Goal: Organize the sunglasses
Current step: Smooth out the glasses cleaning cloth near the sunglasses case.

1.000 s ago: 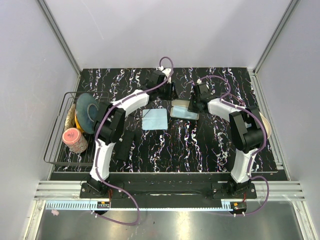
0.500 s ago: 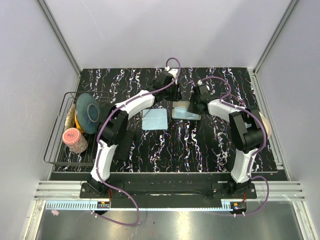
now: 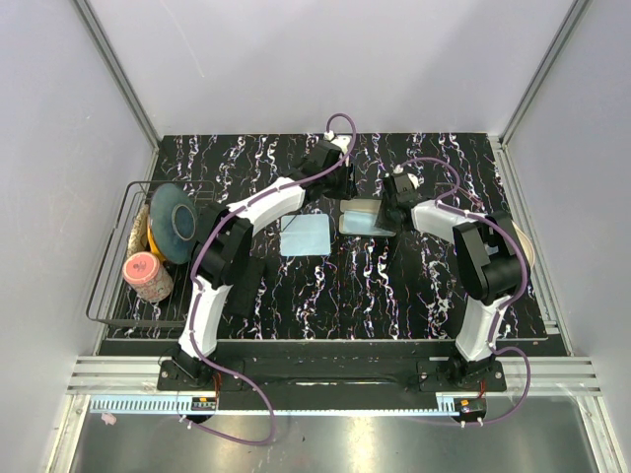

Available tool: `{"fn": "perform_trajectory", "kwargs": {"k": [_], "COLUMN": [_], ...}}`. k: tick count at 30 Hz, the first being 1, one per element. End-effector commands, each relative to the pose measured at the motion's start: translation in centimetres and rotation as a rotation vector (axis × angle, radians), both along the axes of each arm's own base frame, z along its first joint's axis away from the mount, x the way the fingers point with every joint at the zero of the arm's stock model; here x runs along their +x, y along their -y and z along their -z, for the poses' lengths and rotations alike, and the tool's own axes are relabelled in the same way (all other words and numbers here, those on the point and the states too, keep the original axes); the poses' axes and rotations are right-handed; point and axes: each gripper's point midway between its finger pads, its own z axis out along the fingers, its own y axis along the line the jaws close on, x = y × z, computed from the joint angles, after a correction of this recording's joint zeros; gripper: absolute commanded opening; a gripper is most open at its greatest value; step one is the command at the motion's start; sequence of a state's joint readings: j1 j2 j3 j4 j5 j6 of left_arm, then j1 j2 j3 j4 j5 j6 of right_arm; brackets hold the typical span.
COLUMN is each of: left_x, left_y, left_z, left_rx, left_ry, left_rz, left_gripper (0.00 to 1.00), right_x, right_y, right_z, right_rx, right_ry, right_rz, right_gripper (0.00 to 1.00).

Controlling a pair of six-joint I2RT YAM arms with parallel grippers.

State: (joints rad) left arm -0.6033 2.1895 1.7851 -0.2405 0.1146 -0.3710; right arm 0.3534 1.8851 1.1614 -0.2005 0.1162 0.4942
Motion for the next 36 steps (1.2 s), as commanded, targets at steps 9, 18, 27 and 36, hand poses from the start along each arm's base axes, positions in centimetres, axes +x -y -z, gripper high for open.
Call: {"fn": "perform_trajectory", "kwargs": {"k": [9,18,27,36], "left_x": [1.2,1.6,1.6,1.4], "left_y": [0.2,1.7,2.9,3.5], "left_z": [-1.5,-1.4,-1.8,-2.0], "left_rx": [-0.001,0.088,0.064,0.012], "left_ry": [0.032,0.027,0.038,0.051], "left_rz": [-0.015,-0.124,-0.119,-0.106], "left_gripper": [0.40,0.30,0.32,0.34], "right_x": [0.2,0.6,1.1,1.2], "right_y": [2.1,1.7,1.3,0.8], "right_z": [-2.4,-2.7,-3.7,-4.5], "right_rx": [-0.078,-0.062,-0.040,-0.002], "right_ry": [0.033,0.042,0.063,0.102], "right_rz": [0.062,0.063,0.056,0.041], "right_gripper": [0.41,0.45,0.77,0.88]}}
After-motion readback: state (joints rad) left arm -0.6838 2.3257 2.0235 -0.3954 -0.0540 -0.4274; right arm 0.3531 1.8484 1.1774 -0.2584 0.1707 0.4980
